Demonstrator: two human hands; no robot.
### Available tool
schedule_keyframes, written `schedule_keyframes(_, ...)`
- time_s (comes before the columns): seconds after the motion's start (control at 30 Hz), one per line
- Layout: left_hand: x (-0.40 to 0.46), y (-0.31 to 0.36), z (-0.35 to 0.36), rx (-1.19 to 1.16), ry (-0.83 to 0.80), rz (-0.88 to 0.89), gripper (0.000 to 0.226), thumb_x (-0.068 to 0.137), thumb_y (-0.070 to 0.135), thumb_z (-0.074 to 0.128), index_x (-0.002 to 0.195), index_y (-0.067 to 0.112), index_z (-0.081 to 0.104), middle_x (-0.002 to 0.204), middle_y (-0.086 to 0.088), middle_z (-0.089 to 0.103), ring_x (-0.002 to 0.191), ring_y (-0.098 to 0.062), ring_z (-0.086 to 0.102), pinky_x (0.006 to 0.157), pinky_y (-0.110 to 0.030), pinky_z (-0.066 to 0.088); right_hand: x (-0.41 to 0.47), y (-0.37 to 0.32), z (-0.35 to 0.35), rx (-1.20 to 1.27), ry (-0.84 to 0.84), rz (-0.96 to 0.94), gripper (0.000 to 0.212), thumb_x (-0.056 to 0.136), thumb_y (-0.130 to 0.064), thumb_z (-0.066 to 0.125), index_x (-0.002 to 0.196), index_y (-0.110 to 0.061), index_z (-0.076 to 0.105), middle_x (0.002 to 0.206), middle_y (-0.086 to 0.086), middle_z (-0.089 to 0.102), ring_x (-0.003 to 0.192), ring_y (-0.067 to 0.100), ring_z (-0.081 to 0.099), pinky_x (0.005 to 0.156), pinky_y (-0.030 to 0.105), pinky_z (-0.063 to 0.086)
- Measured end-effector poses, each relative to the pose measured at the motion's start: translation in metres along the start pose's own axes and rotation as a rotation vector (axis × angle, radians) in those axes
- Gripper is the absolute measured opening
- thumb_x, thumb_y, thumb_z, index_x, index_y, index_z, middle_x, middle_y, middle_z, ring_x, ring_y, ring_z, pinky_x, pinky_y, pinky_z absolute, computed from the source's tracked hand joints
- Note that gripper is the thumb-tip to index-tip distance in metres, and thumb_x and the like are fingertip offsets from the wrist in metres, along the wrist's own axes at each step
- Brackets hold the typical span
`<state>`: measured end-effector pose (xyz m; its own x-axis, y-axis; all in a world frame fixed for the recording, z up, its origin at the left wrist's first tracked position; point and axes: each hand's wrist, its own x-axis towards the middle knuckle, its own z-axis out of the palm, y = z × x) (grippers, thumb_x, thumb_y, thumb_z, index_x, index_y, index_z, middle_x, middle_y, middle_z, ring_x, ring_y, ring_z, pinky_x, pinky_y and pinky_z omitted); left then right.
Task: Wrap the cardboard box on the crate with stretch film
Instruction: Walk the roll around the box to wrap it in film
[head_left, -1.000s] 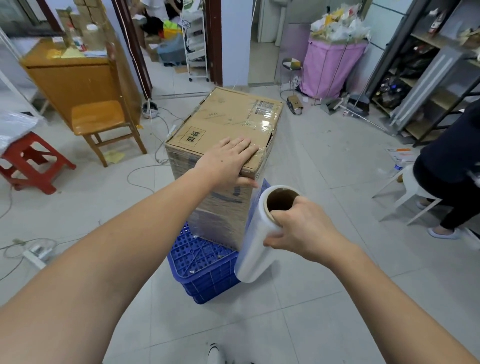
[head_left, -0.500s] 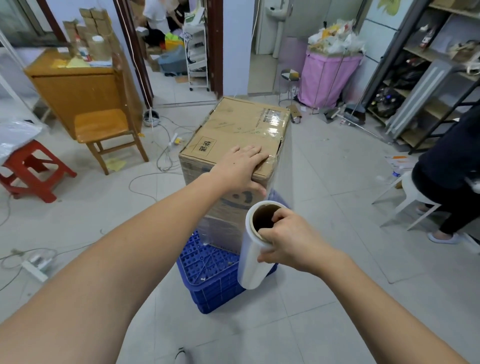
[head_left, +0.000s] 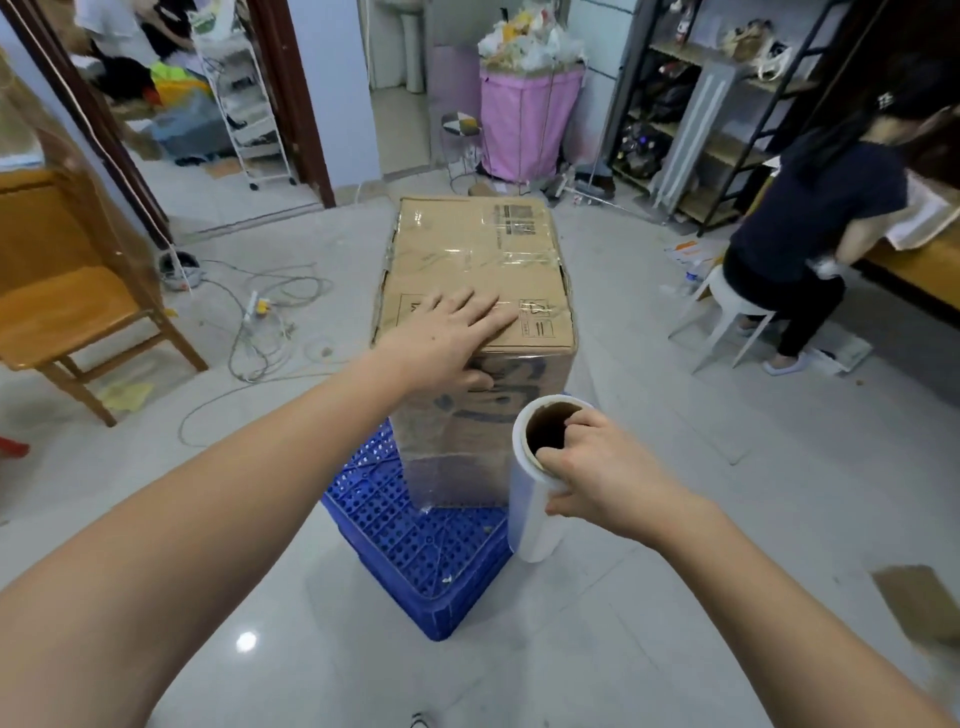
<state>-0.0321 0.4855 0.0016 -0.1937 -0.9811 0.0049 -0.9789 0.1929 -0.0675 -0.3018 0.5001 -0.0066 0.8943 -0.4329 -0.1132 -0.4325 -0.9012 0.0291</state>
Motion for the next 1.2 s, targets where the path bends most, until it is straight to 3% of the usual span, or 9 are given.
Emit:
schedule_keyframes(0.07,0.003,0.0,0.001,0.015,0.007,0.007,0.097,0.093,0.068,0.056,0.162,0.037,-0.003,0.172,-0.003,0.008,0.158,-0.033,0.009,0.127,-0.056,0.011,0.002,-0.012,0.002,-0.06,-0.038,0.103,0.035,0.072,-0.033,0.079,0.094,-0.019,0.056,0.074,0.004,0.06,0.083,0.029,0.053,0.081,0.038,0.051)
schedule_keyframes(0.2,0.007,-0.002,0.004,0.006,0.016,0.012,0.096,0.093,0.068,0.055,0.163,0.037,-0.003,0.172,-0.003,0.01,0.157,-0.033,0.009,0.126,-0.057,0.011,0.004,-0.027,0.007,-0.116,0.082,0.27,0.047,0.047,-0.016,0.086,0.078,-0.017,0.05,0.047,0.002,0.051,0.048,0.023,0.027,0.058,0.031,0.038)
schedule_keyframes(0.27,0.007,-0.002,0.005,0.003,0.024,0.015,0.096,0.093,0.068,0.056,0.163,0.037,-0.002,0.172,-0.003,0.011,0.157,-0.033,0.01,0.126,-0.057,0.011,0.006,-0.034,0.005,-0.116,0.075,0.345,0.05,0.057,-0.031,0.082,0.078,-0.02,0.038,0.047,-0.003,0.048,0.045,0.025,0.034,0.066,0.032,0.039)
schedule_keyframes(0.37,0.007,-0.003,0.006,0.003,0.032,0.013,0.096,0.093,0.068,0.055,0.163,0.037,-0.003,0.172,-0.003,0.009,0.157,-0.032,0.009,0.127,-0.056,0.01,0.01,-0.039,0.007,-0.08,0.116,0.473,0.054,0.083,-0.07,0.055,0.078,-0.019,0.036,0.058,-0.003,0.051,0.055,0.023,0.046,0.075,0.034,0.038)
schedule_keyframes(0.5,0.007,-0.004,0.008,0.014,0.036,0.016,0.096,0.093,0.069,0.053,0.163,0.037,-0.004,0.172,-0.004,0.009,0.157,-0.032,0.008,0.127,-0.055,0.011,0.009,-0.031,0.001,-0.028,0.143,0.568,0.05,0.09,-0.069,0.045,0.08,-0.02,0.042,0.076,0.001,0.064,0.071,0.024,0.044,0.065,0.033,0.031)
schedule_keyframes(0.7,0.019,-0.001,0.005,-0.01,0.021,0.013,0.093,0.094,0.067,0.054,0.162,0.038,-0.003,0.172,-0.003,0.01,0.157,-0.032,0.009,0.127,-0.056,0.011,-0.015,-0.026,-0.002,-0.069,0.214,0.374,0.053,0.07,-0.058,0.072,0.06,-0.023,0.033,0.051,-0.01,0.032,0.064,0.02,0.038,0.055,0.026,0.026)
schedule_keyframes(0.83,0.016,-0.002,0.007,-0.019,0.012,-0.002,0.092,0.095,0.067,0.053,0.162,0.039,-0.004,0.173,-0.001,0.007,0.158,-0.031,0.007,0.127,-0.055,0.01,-0.013,-0.033,-0.024,0.0,0.253,0.267,0.047,0.07,-0.06,0.07,0.059,-0.024,0.043,0.054,-0.014,0.025,0.07,0.02,0.04,0.058,0.027,0.028)
schedule_keyframes(1.0,0.015,-0.001,0.009,-0.024,0.021,-0.011,0.093,0.095,0.066,0.054,0.162,0.039,-0.004,0.173,-0.001,0.008,0.158,-0.031,0.008,0.127,-0.055,0.011,0.002,-0.06,-0.022,0.072,0.306,0.101,0.039,0.056,-0.053,0.083,0.056,-0.021,0.06,0.055,-0.011,0.03,0.064,0.016,0.04,0.051,0.025,0.04)
schedule_keyframes(1.2,0.008,0.0,0.009,-0.029,0.029,-0.021,0.093,0.095,0.064,0.056,0.162,0.04,-0.004,0.173,0.0,0.008,0.158,-0.031,0.008,0.127,-0.055,0.011,0.019,-0.078,-0.02,0.056,0.321,-0.066,0.038,0.061,-0.051,0.084,0.06,-0.021,0.06,0.054,-0.007,0.056,0.064,0.018,0.043,0.062,0.026,0.048)
